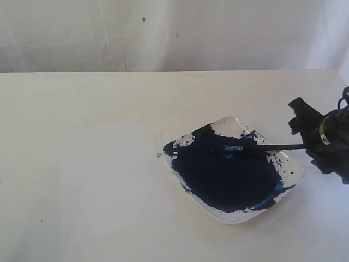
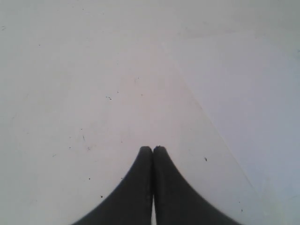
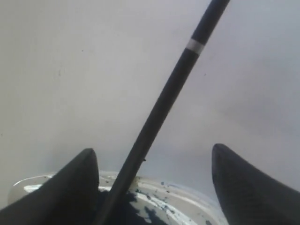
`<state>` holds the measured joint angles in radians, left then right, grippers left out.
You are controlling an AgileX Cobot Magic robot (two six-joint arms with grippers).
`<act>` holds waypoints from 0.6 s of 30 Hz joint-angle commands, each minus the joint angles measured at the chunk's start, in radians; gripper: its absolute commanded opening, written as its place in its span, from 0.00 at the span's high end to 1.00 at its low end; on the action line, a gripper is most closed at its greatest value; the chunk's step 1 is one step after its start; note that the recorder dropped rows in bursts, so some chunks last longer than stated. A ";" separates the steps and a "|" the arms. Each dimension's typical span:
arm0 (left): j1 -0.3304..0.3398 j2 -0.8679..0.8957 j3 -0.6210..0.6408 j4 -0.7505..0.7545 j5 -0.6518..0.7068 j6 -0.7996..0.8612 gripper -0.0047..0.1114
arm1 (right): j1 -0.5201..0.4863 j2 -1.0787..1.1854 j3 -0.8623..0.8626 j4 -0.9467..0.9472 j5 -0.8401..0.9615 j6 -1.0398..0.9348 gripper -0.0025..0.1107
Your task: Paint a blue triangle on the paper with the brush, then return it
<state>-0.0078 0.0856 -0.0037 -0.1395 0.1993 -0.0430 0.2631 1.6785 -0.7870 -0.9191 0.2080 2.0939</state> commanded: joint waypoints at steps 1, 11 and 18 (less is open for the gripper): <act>-0.004 0.003 0.004 -0.006 0.003 -0.002 0.96 | -0.038 0.025 -0.008 0.030 -0.021 0.004 0.42; -0.004 0.003 0.004 -0.006 0.003 -0.002 0.96 | -0.065 0.088 -0.051 0.032 -0.103 0.004 0.42; -0.004 0.003 0.004 -0.006 0.003 -0.002 0.96 | -0.065 0.127 -0.087 0.032 -0.098 0.004 0.42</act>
<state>-0.0078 0.0856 -0.0037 -0.1395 0.1993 -0.0430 0.2032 1.7889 -0.8652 -0.8837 0.1116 2.0939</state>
